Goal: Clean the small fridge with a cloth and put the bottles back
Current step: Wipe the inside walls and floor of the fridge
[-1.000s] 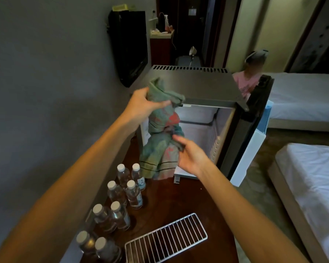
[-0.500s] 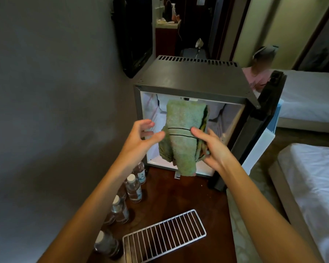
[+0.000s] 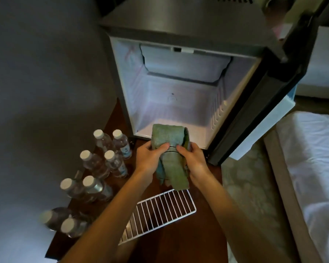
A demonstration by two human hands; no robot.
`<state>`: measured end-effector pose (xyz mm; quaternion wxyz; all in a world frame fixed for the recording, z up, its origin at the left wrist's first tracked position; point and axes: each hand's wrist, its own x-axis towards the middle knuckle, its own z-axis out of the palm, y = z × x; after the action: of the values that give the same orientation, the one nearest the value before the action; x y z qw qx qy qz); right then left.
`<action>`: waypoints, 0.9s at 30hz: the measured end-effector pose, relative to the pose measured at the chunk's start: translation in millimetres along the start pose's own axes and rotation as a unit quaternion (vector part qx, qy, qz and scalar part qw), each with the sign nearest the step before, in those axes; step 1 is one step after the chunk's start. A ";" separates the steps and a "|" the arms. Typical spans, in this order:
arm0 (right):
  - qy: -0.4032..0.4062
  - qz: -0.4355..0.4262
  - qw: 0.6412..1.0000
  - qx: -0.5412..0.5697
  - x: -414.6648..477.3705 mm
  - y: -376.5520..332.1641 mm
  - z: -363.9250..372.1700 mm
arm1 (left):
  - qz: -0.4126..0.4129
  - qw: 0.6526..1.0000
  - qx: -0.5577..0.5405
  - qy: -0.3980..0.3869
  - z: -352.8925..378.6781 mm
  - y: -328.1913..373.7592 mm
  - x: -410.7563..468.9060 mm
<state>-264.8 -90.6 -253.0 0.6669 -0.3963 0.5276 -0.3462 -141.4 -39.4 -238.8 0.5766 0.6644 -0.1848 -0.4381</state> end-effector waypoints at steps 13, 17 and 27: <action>0.037 -0.195 0.931 -0.306 57.7 91.5 -66.9 | 0.444 0.696 0.558 0.078 93.9 -31.7 127.7; 0.047 -0.213 0.908 -0.356 83.0 114.7 -86.2 | 0.452 0.608 0.648 -0.074 151.6 -86.9 164.8; 0.111 -0.331 0.817 -0.459 137.5 101.4 -81.7 | 0.471 0.681 0.541 -0.145 149.1 -101.0 204.4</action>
<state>-312.3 -179.6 -413.2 0.1905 -0.7658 0.5330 -0.3053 -174.3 -256.0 -400.8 0.2129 0.6143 -0.7595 -0.0228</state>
